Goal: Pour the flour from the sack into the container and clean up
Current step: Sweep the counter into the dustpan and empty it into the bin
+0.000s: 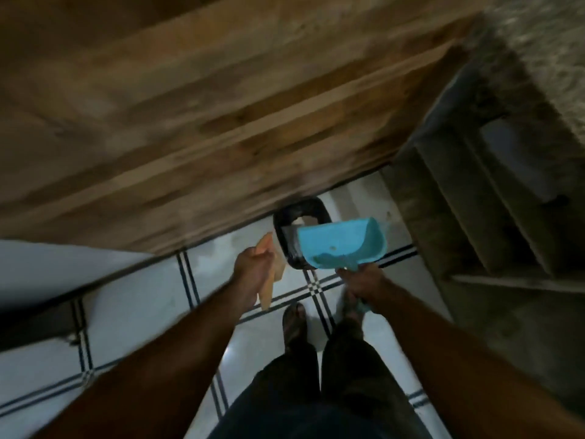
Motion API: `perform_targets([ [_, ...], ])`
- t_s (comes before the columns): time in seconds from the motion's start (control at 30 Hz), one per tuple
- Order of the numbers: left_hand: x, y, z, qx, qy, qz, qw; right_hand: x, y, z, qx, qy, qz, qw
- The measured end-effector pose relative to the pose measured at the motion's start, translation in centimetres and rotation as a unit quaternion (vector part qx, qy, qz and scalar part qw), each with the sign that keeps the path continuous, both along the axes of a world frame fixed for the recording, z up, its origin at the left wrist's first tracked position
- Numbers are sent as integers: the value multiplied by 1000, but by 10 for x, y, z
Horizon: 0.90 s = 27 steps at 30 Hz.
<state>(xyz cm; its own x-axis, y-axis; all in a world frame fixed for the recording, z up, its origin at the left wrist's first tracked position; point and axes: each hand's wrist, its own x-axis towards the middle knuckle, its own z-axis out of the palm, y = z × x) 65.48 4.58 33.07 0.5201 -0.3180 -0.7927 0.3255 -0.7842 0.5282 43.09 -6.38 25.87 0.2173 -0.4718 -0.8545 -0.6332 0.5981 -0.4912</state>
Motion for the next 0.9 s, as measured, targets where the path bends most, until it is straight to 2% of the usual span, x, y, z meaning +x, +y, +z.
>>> perform_targets([
  [0.13,7,6,-55,-7,24,36,999,62,-35,-84,23,6,40,999],
  [0.3,5,9,-132,14,44,27,999,115,-79,-190,52,59,119,990],
  [0.4,2,15,-157,38,49,3,998,141,-100,-212,48,97,212,971],
  [0.53,1,21,-172,44,63,45,996,164,-107,-213,25,120,297,947],
  [0.6,6,22,-173,44,76,70,994,164,-111,-215,17,108,275,955],
  [0.73,17,24,-169,86,37,29,995,154,-109,-223,5,114,192,975],
  [0.87,29,20,-169,123,-25,-96,987,119,-81,-246,-9,138,152,979],
  [0.9,33,19,-173,134,-23,-84,987,109,-72,-252,-16,153,152,976],
])
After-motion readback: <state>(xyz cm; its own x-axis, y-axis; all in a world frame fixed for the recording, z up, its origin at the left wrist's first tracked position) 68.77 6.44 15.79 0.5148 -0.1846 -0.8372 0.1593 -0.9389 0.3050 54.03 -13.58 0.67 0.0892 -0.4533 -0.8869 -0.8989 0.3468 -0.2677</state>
